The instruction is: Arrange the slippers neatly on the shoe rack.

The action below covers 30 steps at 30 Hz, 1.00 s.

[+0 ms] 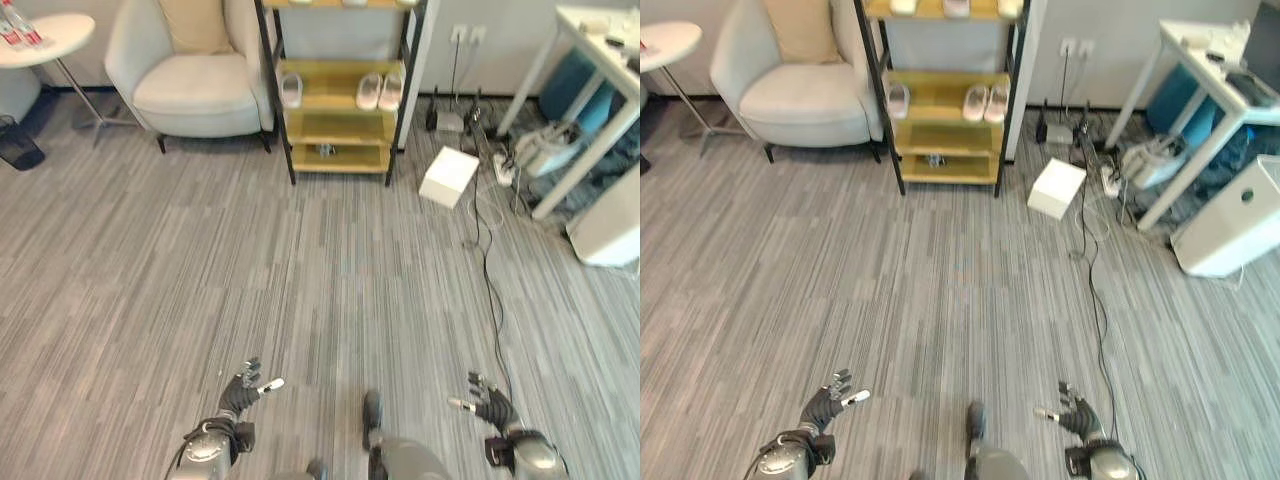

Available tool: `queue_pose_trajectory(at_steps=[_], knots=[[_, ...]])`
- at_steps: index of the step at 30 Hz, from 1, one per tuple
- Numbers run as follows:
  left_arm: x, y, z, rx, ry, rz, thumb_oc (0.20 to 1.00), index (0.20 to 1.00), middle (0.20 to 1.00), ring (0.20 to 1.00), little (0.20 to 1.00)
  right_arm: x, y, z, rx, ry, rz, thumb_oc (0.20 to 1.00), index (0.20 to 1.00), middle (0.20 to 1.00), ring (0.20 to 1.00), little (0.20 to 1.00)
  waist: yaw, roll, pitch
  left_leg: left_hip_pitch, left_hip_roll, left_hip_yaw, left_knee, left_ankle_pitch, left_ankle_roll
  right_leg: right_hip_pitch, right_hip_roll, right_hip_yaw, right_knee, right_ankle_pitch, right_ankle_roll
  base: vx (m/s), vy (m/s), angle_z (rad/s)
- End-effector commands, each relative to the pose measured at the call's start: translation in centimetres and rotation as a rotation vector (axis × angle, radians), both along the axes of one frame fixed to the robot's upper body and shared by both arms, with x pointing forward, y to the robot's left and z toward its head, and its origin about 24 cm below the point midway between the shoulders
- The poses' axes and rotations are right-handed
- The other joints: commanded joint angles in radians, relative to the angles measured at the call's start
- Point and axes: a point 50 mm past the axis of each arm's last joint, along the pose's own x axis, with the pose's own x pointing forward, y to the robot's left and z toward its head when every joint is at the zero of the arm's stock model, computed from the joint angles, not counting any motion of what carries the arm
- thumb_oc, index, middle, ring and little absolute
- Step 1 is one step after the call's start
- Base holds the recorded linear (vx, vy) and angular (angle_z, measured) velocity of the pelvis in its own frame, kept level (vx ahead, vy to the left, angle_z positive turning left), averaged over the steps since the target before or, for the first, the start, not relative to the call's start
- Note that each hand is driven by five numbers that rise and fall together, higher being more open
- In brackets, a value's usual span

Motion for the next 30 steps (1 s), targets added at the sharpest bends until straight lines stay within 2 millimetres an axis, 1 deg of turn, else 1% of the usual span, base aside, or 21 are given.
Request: queue_pose_trajectory(at_steps=[1, 2, 3, 4, 5, 6, 8, 10, 13, 16, 17, 18, 19, 20, 21, 23, 24, 25, 27, 28, 30], knots=[[2.9, 1.3, 2.2, 0.039, -0.128, 0.005, 1.0, 1.0, 1.0, 1.0, 1.0, 3.9, -1.3, 3.9, -0.055, -0.191, 0.058, 1.0, 1.0, 1.0, 1.0, 1.0, -0.004, 0.071, 0.061, 0.014, -0.011, -0.023, 0.064, 0.21, 0.039, 0.12, 0.038, -0.015, -0.063, -0.064, 0.088, 0.43, -0.184, -0.37], [2.9, 1.3, 2.2, 0.036, -0.126, 0.012, 1.0, 1.0, 1.0, 1.0, 1.0, 3.8, -1.4, 3.7, -0.055, -0.181, 0.053, 1.0, 1.0, 1.0, 1.0, 1.0, -0.001, 0.067, 0.068, -0.024, -0.011, -0.008, 0.067, 0.176, 0.051, 0.136, 0.031, -0.013, -0.054, -0.084, 0.081, 0.22, -0.087, -0.25], [2.9, 1.3, 2.2, 0.035, -0.126, 0.012, 1.0, 1.0, 1.0, 1.0, 1.0, 3.8, -1.4, 3.7, -0.055, -0.181, 0.053, 1.0, 1.0, 1.0, 1.0, 1.0, 0.001, 0.068, 0.071, -0.02, -0.01, -0.007, 0.067, 0.174, 0.051, 0.138, 0.032, -0.012, -0.051, -0.087, 0.081, 0.33, -0.081, -0.08], [2.9, 1.3, 2.1, 0.035, -0.119, 0.015, 1.0, 1.0, 1.0, 1.0, 1.0, 3.6, -1.5, 3.4, -0.049, -0.167, 0.042, 1.0, 1.0, 1.0, 1.0, 1.0, 0.001, 0.052, 0.074, -0.074, -0.021, 0.004, -0.009, 0.112, 0.073, 0.16, 0.013, -0.012, -0.051, -0.106, 0.083, 0.34, -0.057, -0.15], [2.7, 1.4, 1.8, 0.04, -0.103, 0.017, 1.0, 1.0, 1.0, 1.0, 1.0, 3.4, -1.6, 3.3, -0.051, -0.162, 0.035, 1.0, 1.0, 1.0, 1.0, 1.0, -0.002, 0.038, 0.079, -0.078, -0.033, 0.002, -0.11, 0.081, 0.084, 0.176, -0.003, -0.014, -0.047, -0.123, 0.088, 0.44, -0.056, 0.08], [2.6, 1.3, 1.7, 0.042, -0.097, 0.018, 1.0, 1.0, 1.0, 1.0, 1.0, 3.3, -1.6, 3.2, -0.046, -0.158, 0.028, 1.0, 1.0, 1.0, 1.0, 1.0, -0.005, 0.032, 0.077, -0.079, -0.034, 0.001, -0.202, 0.087, 0.085, 0.189, -0.01, -0.018, -0.046, -0.135, 0.088, 0.33, -0.002, 0.11], [2.4, 1.4, 1.5, 0.052, -0.084, 0.027, 1.0, 1.0, 1.0, 1.0, 1.0, 3.0, -1.7, 2.8, -0.05, -0.137, 0.015, 1.0, 1.0, 1.0, 1.0, 1.0, -0.012, 0.037, 0.072, -0.098, -0.028, -0.039, -0.411, 0.194, 0.074, 0.212, -0.004, -0.031, -0.048, -0.151, 0.082, 0.32, 0.031, 0.19], [2.4, 1.7, 1.6, 0.063, -0.087, 0.041, 1.0, 1.0, 1.0, 1.0, 1.0, 3.1, -1.8, 2.7, -0.061, -0.132, 0.009, 1.0, 1.0, 1.0, 1.0, 1.0, -0.02, 0.046, 0.069, -0.098, -0.026, -0.074, -0.607, 0.255, 0.065, 0.245, 0.005, -0.044, -0.046, -0.173, 0.079, 0.36, 0.083, 0.07], [2.1, 2.0, 1.3, 0.071, -0.072, 0.059, 1.0, 1.0, 1.0, 1.0, 1.0, 3.3, -1.5, 2.5, -0.062, -0.128, 0.01, 1.0, 1.0, 1.0, 1.0, 1.0, -0.017, 0.049, 0.056, -0.158, -0.036, -0.058, -0.607, 0.245, 0.051, 0.287, 0.009, -0.031, -0.049, -0.181, 0.09, 0.39, 0.166, -0.15], [0.9, 2.3, 0.6, 0.065, -0.036, 0.08, 1.0, 1.0, 1.0, 1.0, 1.0, 3.1, -0.8, 2.2, -0.057, -0.114, 0.051, 1.0, 1.0, 1.0, 1.0, 1.0, 0.009, 0.048, 0.019, -0.128, -0.04, -0.08, -0.607, 0.308, 0.061, 0.32, -0.003, 0.002, -0.023, -0.198, 0.117, 0.59, 0.301, -0.68], [0.2, 2.4, 0.0, 0.07, 0.001, 0.082, 1.0, 1.0, 1.0, 1.0, 1.0, 3.1, -0.2, 1.9, -0.044, -0.101, 0.064, 1.0, 1.0, 1.0, 1.0, 1.0, 0.023, 0.037, -0.007, -0.097, -0.049, -0.076, -0.607, 0.32, 0.08, 0.323, -0.032, 0.016, 0.021, -0.182, 0.132, 1.11, 0.655, -1.18], [-0.2, 2.7, -0.3, 0.091, 0.032, 0.054, 1.0, 1.0, 1.0, 1.0, 1.0, 2.9, 0.8, 1.6, 0.001, -0.1, 0.077, 1.0, 1.0, 1.0, 1.0, 1.0, 0.024, 0.02, -0.027, -0.028, -0.076, -0.063, -0.599, 0.274, 0.132, 0.242, -0.08, 0.027, 0.279, -0.076, 0.176, 1.03, 0.636, -1.21], [-0.1, 2.8, -0.2, 0.097, 0.029, 0.052, 1.0, 1.0, 1.0, 1.0, 1.0, 3.0, 1.1, 1.6, 0.004, -0.102, 0.086, 1.0, 1.0, 1.0, 1.0, 1.0, 0.024, 0.018, -0.022, -0.01, -0.087, -0.057, -0.595, 0.255, 0.148, 0.207, -0.099, 0.017, 0.37, -0.026, 0.192, 0.83, 0.592, -0.38], [0.2, 2.9, 0.1, 0.107, 0.017, 0.041, 1.0, 1.0, 1.0, 1.0, 1.0, 3.2, 1.4, 1.6, 0.009, -0.105, 0.095, 1.0, 1.0, 1.0, 1.0, 1.0, 0.019, 0.018, -0.007, 0.032, -0.103, -0.053, -0.592, 0.23, 0.172, 0.15, -0.132, -0.007, 0.532, 0.039, 0.205, 0.37, 0.311, 0.06], [0.3, 3.0, 0.3, 0.115, 0.01, 0.035, 1.0, 1.0, 1.0, 1.0, 1.0, 3.1, 1.6, 1.5, 0.016, -0.104, 0.092, 1.0, 1.0, 1.0, 1.0, 1.0, 0.017, 0.022, -0.001, 0.058, -0.106, -0.053, -0.596, 0.219, 0.181, 0.121, -0.144, -0.019, 0.598, 0.063, 0.203, 0.34, 0.275, 0.39], [0.8, 2.9, 0.8, 0.115, -0.016, 0.022, 1.0, 1.0, 1.0, 1.0, 1.0, 3.0, 1.9, 1.3, 0.023, -0.098, 0.095, 1.0, 1.0, 1.0, 1.0, 1.0, 0.01, 0.035, 0.012, 0.104, -0.102, -0.064, -0.607, 0.204, 0.191, 0.053, -0.153, -0.036, 0.675, 0.026, 0.183, 0.29, 0.161, 0.55], [1.1, 2.8, 1.1, 0.116, -0.036, 0.013, 1.0, 1.0, 1.0, 1.0, 1.0, 2.8, 1.9, 1.2, 0.026, -0.091, 0.094, 1.0, 1.0, 1.0, 1.0, 1.0, 0.009, 0.054, 0.024, 0.139, -0.085, -0.067, -0.607, 0.19, 0.188, 0.033, -0.139, -0.066, 0.594, -0.06, 0.166, 0.25, 0.08, 0.49], [1.1, 2.8, 1.1, 0.116, -0.036, 0.013, 1.0, 1.0, 1.0, 1.0, 1.0, 2.8, 1.9, 1.2, 0.026, -0.09, 0.094, 1.0, 1.0, 1.0, 1.0, 1.0, 0.007, 0.056, 0.027, 0.143, -0.082, -0.068, -0.607, 0.189, 0.187, 0.04, -0.137, -0.069, 0.588, -0.058, 0.165, 0.23, 0.027, 0.43], [1.4, 2.7, 1.4, 0.113, -0.055, -0.001, 1.0, 1.0, 1.0, 1.0, 1.0, 2.8, 1.8, 1.2, 0.026, -0.089, 0.092, 1.0, 1.0, 1.0, 1.0, 1.0, 0.008, 0.074, 0.038, 0.162, -0.059, -0.073, -0.607, 0.18, 0.174, 0.035, -0.111, -0.101, 0.452, -0.132, 0.149, 0.16, -0.051, 0.22], [1.5, 2.5, 1.5, 0.111, -0.057, -0.005, 1.0, 1.0, 1.0, 1.0, 1.0, 2.8, 1.8, 1.2, 0.028, -0.088, 0.092, 1.0, 1.0, 1.0, 1.0, 1.0, 0.008, 0.077, 0.041, 0.17, -0.05, -0.079, -0.607, 0.178, 0.168, 0.027, -0.085, -0.09, 0.371, -0.134, 0.149, 0.19, -0.115, 0.08], [1.7, 2.6, 1.6, 0.124, -0.064, -0.005, 1.0, 1.0, 1.0, 1.0, 1.0, 3.0, 1.7, 1.3, 0.018, -0.087, 0.096, 1.0, 1.0, 1.0, 1.0, 1.0, 0.013, 0.069, 0.054, 0.195, -0.034, -0.088, -0.607, 0.158, 0.143, 0.037, -0.031, -0.037, 0.115, -0.091, 0.165, 0.25, -0.195, 0.23]])
